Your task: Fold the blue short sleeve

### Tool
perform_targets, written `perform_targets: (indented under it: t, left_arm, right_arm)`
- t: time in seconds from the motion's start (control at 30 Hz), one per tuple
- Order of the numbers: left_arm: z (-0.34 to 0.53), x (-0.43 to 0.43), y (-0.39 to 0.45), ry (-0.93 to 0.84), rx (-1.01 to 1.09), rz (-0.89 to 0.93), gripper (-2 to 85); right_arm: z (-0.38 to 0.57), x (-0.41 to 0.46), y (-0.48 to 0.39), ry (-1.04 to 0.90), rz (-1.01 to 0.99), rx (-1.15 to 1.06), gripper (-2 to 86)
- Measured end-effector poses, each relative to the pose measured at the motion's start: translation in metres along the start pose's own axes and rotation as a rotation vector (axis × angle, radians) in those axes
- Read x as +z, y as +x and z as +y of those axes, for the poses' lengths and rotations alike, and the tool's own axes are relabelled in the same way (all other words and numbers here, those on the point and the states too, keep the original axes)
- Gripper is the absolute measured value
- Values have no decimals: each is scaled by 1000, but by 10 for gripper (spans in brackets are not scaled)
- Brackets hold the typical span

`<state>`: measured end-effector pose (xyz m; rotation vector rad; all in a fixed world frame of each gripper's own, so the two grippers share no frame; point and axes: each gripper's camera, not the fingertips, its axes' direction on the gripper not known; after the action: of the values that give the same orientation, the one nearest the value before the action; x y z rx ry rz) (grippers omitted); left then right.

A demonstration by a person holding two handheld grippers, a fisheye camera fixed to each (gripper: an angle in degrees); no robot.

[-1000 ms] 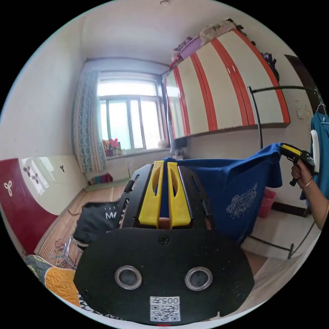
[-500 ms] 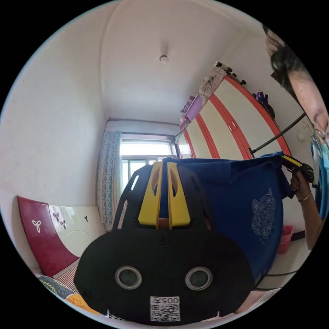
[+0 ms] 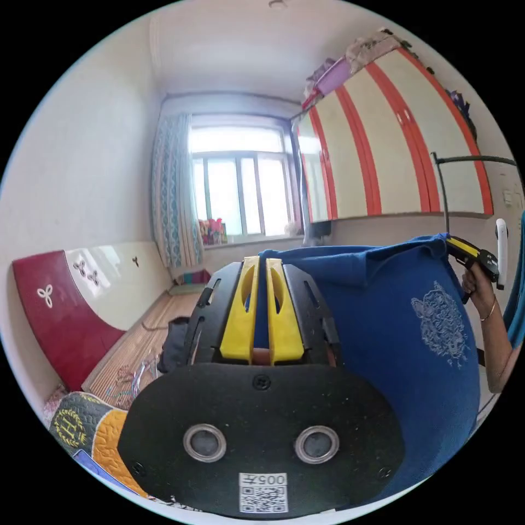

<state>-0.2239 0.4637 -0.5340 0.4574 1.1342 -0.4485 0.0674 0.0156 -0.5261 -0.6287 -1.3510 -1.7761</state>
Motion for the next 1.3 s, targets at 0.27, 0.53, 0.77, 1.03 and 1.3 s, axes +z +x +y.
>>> perform_targets:
  t: [0.27, 0.53, 0.77, 1.03, 1.3]
  left_arm:
    - [76, 167, -13, -297, -110, -3, 22]
    - [78, 318, -21, -293, -193, 29, 25]
    - [28, 491, -73, -318, -244, -53, 34]
    - [67, 628, -93, -641, -281, -25, 55]
    - [64, 618, -68, -470, -472, 124, 46]
  right_arm:
    - [27, 172, -9, -329, -33, 56, -12]
    - [-12, 301, 28, -419, 33, 206, -12]
    - [-148, 518, 54, -443, -134, 113, 5]
    - [-126, 709, 31, -790, -206, 132, 72]
    - [-143, 630, 33, -674, -261, 5, 94]
